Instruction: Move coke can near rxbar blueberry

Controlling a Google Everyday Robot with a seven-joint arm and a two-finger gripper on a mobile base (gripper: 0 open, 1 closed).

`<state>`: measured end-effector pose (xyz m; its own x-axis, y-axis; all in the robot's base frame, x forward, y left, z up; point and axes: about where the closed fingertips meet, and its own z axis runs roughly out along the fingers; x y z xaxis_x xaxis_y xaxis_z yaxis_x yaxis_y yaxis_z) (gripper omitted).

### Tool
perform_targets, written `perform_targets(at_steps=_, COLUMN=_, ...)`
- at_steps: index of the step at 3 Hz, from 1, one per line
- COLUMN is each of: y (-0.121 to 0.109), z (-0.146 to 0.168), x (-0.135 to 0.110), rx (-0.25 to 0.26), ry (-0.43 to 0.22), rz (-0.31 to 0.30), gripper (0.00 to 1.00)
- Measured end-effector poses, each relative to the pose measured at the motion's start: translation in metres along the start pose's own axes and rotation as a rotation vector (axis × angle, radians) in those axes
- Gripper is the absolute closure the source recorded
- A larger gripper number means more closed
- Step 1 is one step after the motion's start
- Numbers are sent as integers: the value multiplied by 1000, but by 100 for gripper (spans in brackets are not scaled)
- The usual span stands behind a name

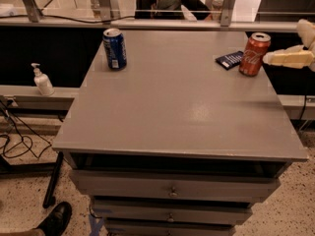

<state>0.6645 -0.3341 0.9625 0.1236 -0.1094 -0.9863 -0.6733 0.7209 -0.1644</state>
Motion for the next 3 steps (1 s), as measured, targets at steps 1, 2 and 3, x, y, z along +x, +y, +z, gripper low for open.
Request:
perform_targets(at_steps=1, y=6, z=-46, x=-67, rx=-19, ry=-58, rz=-134, gripper=0)
perform_targets(at_steps=2, y=3, z=-104, x=-136, rx=9, ry=-124, rz=-269, gripper=0)
perform_targets(at_steps=3, y=1, z=-107, x=-148, rx=14, ry=-138, rz=-289, gripper=0)
